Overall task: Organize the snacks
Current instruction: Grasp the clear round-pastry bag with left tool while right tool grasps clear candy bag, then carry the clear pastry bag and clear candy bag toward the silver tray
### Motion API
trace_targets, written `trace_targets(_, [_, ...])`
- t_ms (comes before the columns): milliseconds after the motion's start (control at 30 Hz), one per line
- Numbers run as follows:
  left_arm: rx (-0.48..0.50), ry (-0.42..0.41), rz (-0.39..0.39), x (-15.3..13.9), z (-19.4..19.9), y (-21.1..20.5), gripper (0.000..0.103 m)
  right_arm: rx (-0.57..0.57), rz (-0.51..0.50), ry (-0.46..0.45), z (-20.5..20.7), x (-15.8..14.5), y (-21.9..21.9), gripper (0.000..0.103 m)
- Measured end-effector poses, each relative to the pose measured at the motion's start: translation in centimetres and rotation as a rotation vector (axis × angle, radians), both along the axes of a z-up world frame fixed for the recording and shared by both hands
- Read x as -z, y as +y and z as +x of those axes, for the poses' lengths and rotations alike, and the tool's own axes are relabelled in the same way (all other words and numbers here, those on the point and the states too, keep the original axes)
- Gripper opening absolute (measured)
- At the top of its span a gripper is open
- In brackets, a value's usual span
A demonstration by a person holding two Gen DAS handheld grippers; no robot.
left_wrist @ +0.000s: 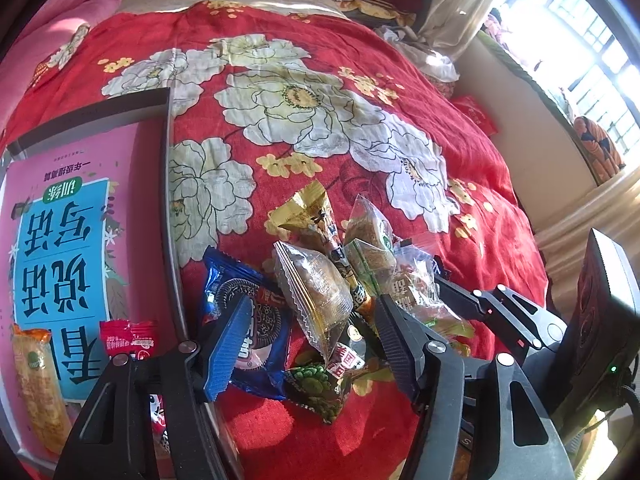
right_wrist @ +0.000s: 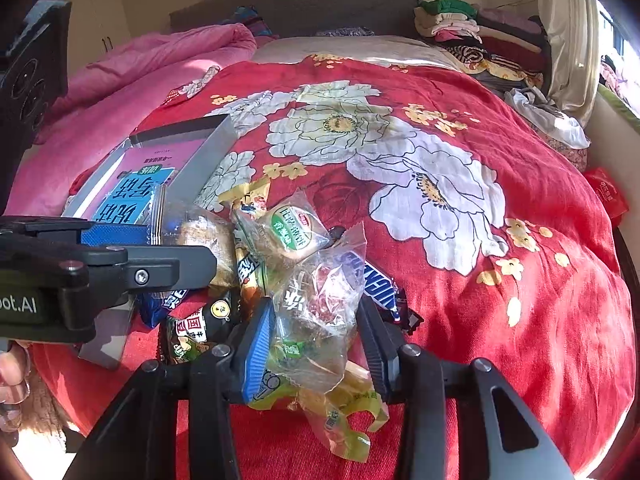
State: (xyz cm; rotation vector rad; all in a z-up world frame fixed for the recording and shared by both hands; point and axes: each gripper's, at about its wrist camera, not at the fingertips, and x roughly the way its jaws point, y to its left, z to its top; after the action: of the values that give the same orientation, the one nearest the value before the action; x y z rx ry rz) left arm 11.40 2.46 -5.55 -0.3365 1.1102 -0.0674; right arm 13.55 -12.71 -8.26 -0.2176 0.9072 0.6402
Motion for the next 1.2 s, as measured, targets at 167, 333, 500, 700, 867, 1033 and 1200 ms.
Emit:
trace_targets(167, [0.025, 0.048, -0.010, 0.4, 1.0, -0.3, 0.061, 0.011, 0.058, 0.036, 0.5, 0.2, -0.7, 0.041])
trace_targets(333, [0.052, 0.082, -0.015, 0.5, 1.8, -0.7, 0.055, 0.075, 0.188, 0.145, 1.4, 0.2, -2.9, 0.040])
trace_targets(500, [0.081, 0.114, 0.009, 0.9, 2.8, -1.1, 0.048, 0.120, 0.229, 0.166, 1.6, -0.4, -3.9, 0.040])
trace_targets(700, [0.096, 0.151, -0.006, 1.4, 3.6, -0.6, 0.039, 0.137, 0.246, 0.192, 1.1, -0.9, -4.1, 0.040])
trace_targets(867, [0.107, 0.156, -0.004, 1.5, 3.6, -0.7, 0.037, 0.147, 0.240, 0.179, 1.2, -1.9, -4.2, 0.040])
trace_targets(1033, [0.111, 0.149, -0.038, 1.4, 3.3, -0.1, 0.035, 0.165, 0.252, 0.180, 1.2, -2.6, -5.0, 0.040])
trace_targets(1200, [0.090, 0.137, -0.088, 1.0, 2.6, 0.8, 0.034, 0.180, 0.261, 0.184, 1.1, -2.7, -5.5, 0.040])
